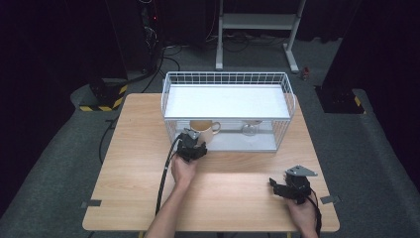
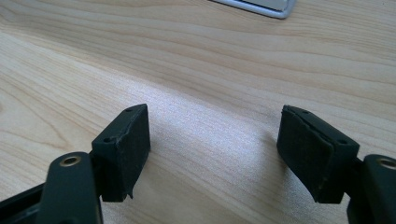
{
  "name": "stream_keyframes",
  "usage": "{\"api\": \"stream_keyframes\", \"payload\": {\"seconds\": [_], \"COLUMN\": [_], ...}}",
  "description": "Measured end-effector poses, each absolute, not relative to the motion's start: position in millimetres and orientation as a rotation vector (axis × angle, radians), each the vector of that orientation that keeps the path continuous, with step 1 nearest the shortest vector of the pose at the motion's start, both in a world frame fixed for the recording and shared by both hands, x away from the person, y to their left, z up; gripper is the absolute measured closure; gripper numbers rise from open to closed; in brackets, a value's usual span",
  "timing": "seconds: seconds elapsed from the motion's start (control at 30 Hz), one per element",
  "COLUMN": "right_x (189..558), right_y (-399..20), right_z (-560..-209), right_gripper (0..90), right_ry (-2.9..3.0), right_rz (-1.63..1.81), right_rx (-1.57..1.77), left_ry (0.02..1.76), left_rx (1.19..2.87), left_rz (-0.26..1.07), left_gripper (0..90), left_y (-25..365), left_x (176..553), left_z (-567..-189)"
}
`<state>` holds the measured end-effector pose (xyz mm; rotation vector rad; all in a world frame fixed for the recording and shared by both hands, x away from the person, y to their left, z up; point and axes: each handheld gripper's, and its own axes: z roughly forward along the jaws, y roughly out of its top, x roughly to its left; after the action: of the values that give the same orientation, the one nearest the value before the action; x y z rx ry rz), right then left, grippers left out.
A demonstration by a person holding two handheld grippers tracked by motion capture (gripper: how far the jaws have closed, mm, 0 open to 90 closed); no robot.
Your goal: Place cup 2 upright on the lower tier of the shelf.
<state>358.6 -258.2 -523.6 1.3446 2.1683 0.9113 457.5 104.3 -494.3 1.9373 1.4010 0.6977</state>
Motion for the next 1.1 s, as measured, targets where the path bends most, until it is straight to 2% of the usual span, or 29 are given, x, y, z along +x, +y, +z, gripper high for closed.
{"api": "stream_keyframes", "payload": {"seconds": [0.2, 0.47, 0.63, 0.83, 0.87, 0.93, 0.97, 1.1], "right_x": [359, 359, 359, 359, 359, 359, 359, 359], "right_y": [-258, -258, -258, -258, -258, -258, -258, -258], "right_z": [-523, -523, -523, -523, -524, -524, -523, -524], "right_gripper": [25.6, 25.6, 25.6, 25.6, 25.6, 25.6, 25.6, 25.6], "right_ry": [2.166, 2.165, 2.166, 2.166, 2.166, 2.166, 2.166, 2.165], "right_rz": [0.911, 0.912, 0.911, 0.912, 0.911, 0.911, 0.911, 0.912], "right_rx": [1.351, 1.353, 1.349, 1.350, 1.349, 1.350, 1.350, 1.353], "left_ry": [1.427, 1.434, 1.435, 1.472, 1.432, 1.455, 1.445, 1.470], "left_rx": [1.885, 1.901, 1.955, 1.928, 1.983, 1.954, 1.955, 1.938], "left_rz": [0.674, 0.662, 0.685, 0.672, 0.671, 0.699, 0.662, 0.668], "left_gripper": [56.0, 63.8, 66.7, 69.1, 69.5, 69.9, 70.0, 69.4], "left_y": [106, 105, 104, 98, 100, 100, 100, 98], "left_x": [465, 471, 478, 485, 486, 489, 490, 491], "left_z": [-499, -507, -500, -499, -496, -497, -498, -502]}}
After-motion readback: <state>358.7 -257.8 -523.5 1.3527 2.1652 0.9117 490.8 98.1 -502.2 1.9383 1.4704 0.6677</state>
